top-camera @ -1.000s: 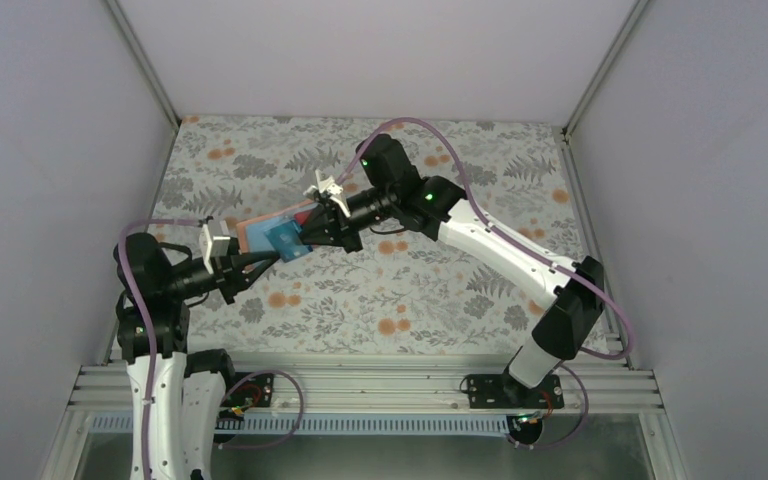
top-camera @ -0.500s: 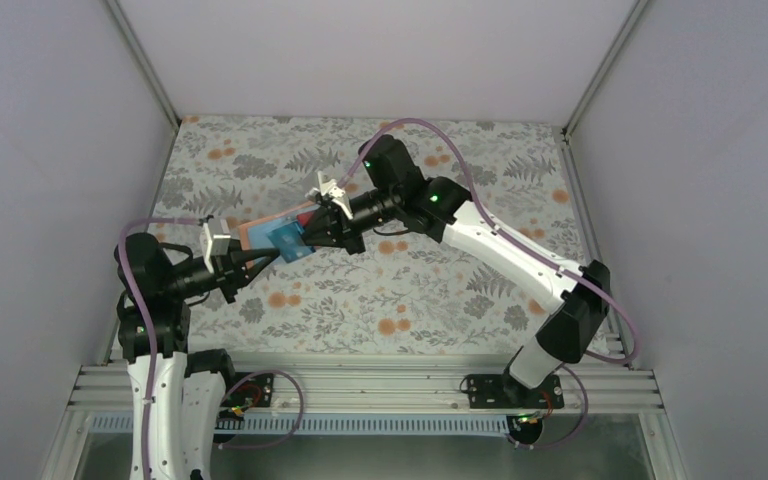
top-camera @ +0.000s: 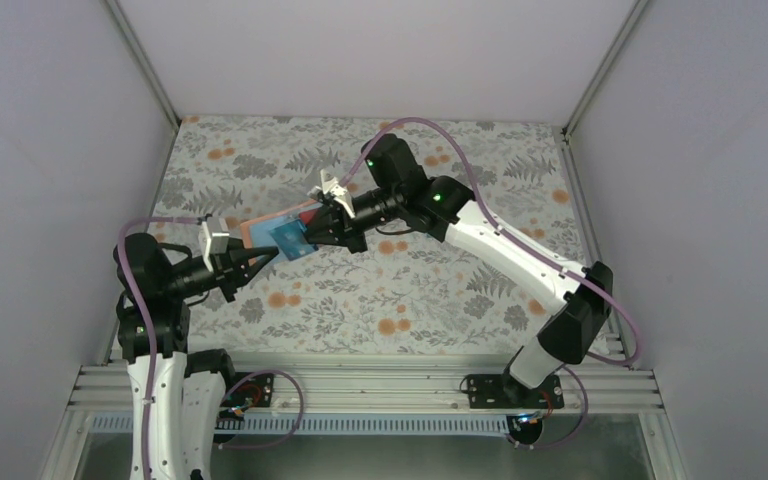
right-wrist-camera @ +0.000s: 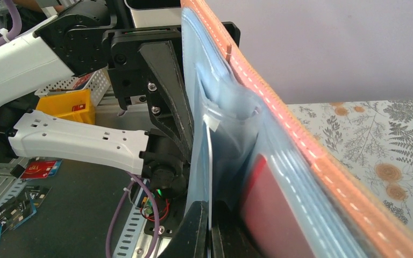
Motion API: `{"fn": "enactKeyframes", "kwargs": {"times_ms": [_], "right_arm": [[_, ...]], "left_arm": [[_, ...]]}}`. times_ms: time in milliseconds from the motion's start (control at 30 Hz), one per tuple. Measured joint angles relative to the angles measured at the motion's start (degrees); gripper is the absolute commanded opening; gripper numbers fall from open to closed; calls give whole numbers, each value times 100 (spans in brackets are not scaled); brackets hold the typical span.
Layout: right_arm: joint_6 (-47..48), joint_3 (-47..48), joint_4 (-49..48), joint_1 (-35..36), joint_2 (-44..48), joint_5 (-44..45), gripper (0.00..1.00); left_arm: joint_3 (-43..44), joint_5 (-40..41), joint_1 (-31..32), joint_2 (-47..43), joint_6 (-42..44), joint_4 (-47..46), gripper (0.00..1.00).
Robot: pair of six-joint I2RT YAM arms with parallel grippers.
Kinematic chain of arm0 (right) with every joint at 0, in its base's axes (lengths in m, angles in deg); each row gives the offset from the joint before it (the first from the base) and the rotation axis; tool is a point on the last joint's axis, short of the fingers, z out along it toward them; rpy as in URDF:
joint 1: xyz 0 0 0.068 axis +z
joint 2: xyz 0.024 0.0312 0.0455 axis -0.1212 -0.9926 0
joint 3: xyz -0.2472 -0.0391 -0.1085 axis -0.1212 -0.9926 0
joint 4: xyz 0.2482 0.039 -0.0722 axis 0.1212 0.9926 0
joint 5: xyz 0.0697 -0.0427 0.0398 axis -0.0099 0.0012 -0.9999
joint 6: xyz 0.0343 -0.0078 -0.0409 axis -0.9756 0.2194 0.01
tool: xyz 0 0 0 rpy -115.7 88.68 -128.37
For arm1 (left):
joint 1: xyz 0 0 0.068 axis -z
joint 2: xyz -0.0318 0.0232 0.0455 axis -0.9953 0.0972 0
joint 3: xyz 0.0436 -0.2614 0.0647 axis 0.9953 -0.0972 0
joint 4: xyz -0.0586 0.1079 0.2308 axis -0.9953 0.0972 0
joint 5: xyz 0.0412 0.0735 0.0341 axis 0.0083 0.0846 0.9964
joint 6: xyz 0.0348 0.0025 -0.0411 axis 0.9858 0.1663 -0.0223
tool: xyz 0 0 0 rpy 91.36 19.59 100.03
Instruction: Take the credit cards out of the card holder
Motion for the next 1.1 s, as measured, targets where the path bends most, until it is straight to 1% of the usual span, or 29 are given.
{"fn": "enactKeyframes", "kwargs": {"times_ms": [400, 633, 867, 1000, 1100], "right_arm": [[-13, -144, 52, -52, 293, 393, 4], [-57, -160, 37, -55, 345, 380, 4], [-400, -160, -109, -28, 308, 131, 4], [-520, -160, -214, -28, 240, 79, 4], [-544, -160, -214, -28, 229, 72, 4]], "left_arm": [[-2, 81, 33, -24, -116, -205, 3], [-2, 74, 48, -28, -120, -310, 2], [2, 33, 37, -87, -103, -350, 3], [7, 33, 2, -92, -74, -315, 8], [9, 13, 2, -92, -11, -247, 17]]}}
